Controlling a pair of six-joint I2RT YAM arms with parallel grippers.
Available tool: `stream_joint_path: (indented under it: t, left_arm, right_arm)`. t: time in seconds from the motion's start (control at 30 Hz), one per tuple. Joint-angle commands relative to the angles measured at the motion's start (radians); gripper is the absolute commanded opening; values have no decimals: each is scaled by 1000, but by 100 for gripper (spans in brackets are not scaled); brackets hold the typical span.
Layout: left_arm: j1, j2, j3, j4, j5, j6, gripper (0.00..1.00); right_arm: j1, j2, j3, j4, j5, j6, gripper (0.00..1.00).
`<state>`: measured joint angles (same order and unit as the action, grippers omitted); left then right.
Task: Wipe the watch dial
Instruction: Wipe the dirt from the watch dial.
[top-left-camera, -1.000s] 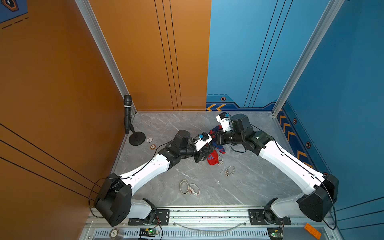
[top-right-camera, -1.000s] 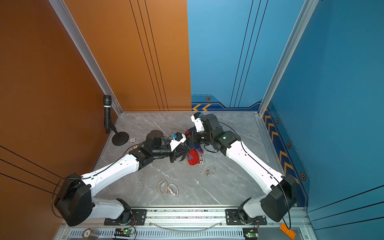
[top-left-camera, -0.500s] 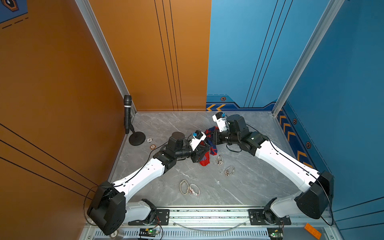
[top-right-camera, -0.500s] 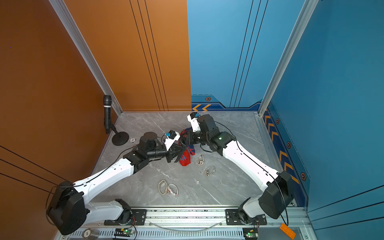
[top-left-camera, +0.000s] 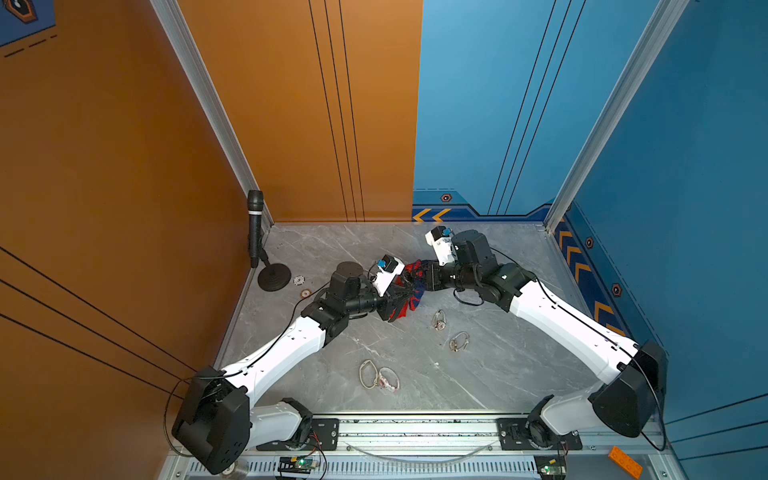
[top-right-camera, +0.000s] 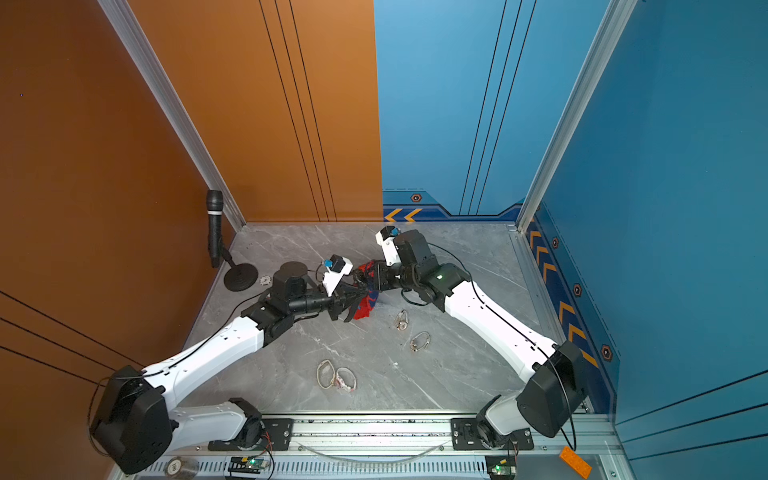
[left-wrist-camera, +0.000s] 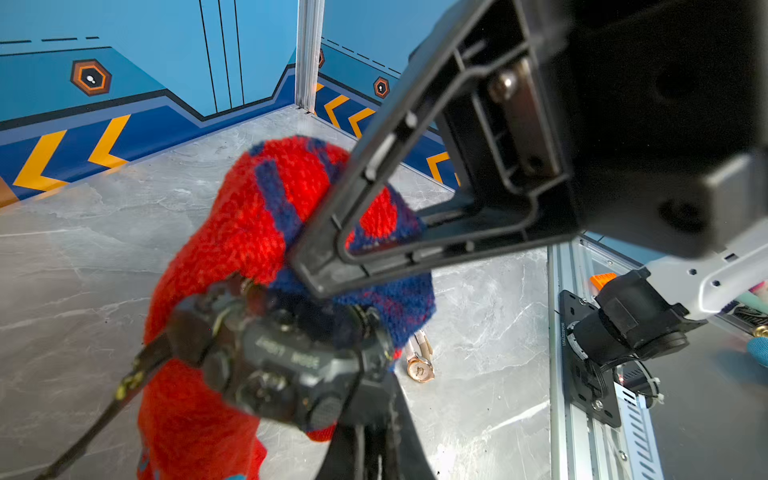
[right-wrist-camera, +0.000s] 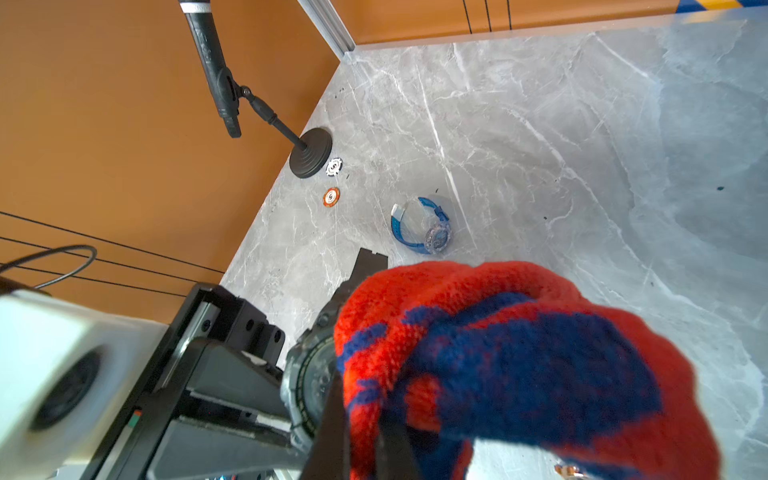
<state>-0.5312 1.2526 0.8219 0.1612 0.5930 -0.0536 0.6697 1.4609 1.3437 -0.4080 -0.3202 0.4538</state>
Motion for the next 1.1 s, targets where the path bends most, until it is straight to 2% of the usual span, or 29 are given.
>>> stream_joint_path:
  t: [0.0,0.17,0.27,0.33,0.53,0.63,0.73,1.07]
  left_arm:
    - [4,-18,29,41,14,24,0]
    - [-7,-31,24,-3,42,105,0]
    - [-6,-49,15,-11,61,139,0]
    - [-6,-61,7,-13,76,158,0]
    - [0,-59,-13,-7,66,175,0]
    - [5,-41,-16,7,65,174,0]
    - [5,-23,-11,13,65,172,0]
    - [8,-57,-19,37,56,146,0]
  right_arm:
    - [26,30,26,-72,-36,-35,0]
    - [58,44,39,-74,-61,-37,0]
    - [39,55,24,-72,-52,-14,0]
    - [-8,65,11,-65,-66,15,0]
    - [-6,59,12,-17,-195,78,0]
    - [-4,39,-9,49,-294,160,0]
    - [-1,19,-30,98,-336,217,0]
    - [-21,96,-81,1,-257,203,0]
